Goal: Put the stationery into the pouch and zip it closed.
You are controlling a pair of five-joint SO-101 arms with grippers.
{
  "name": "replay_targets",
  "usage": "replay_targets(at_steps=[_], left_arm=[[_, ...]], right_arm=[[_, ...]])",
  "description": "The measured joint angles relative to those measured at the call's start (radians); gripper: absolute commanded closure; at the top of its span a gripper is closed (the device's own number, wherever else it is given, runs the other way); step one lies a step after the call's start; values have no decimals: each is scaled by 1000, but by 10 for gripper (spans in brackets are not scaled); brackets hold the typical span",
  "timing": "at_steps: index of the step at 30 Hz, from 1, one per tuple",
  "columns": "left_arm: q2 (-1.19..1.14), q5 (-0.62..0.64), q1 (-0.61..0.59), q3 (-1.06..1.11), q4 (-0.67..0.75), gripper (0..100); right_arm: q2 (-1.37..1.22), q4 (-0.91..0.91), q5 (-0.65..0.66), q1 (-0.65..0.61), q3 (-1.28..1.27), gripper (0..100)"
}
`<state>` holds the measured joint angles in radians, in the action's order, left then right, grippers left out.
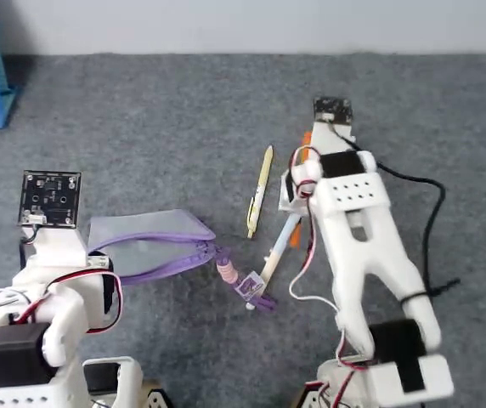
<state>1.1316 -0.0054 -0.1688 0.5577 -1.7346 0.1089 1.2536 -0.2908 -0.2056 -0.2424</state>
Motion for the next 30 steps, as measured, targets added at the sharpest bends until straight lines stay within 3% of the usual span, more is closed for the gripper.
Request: replay_targets(at_steps=[6, 17, 30], left_arm=[[0, 0, 0, 0, 0, 988], [0, 0, 0, 0, 0, 988], [0, 0, 0, 0, 0, 988]], right_arm=[[63, -144, 44, 103, 0, 991], [292, -109, 74, 109, -26, 991], [1045, -37, 143, -84, -397, 991]])
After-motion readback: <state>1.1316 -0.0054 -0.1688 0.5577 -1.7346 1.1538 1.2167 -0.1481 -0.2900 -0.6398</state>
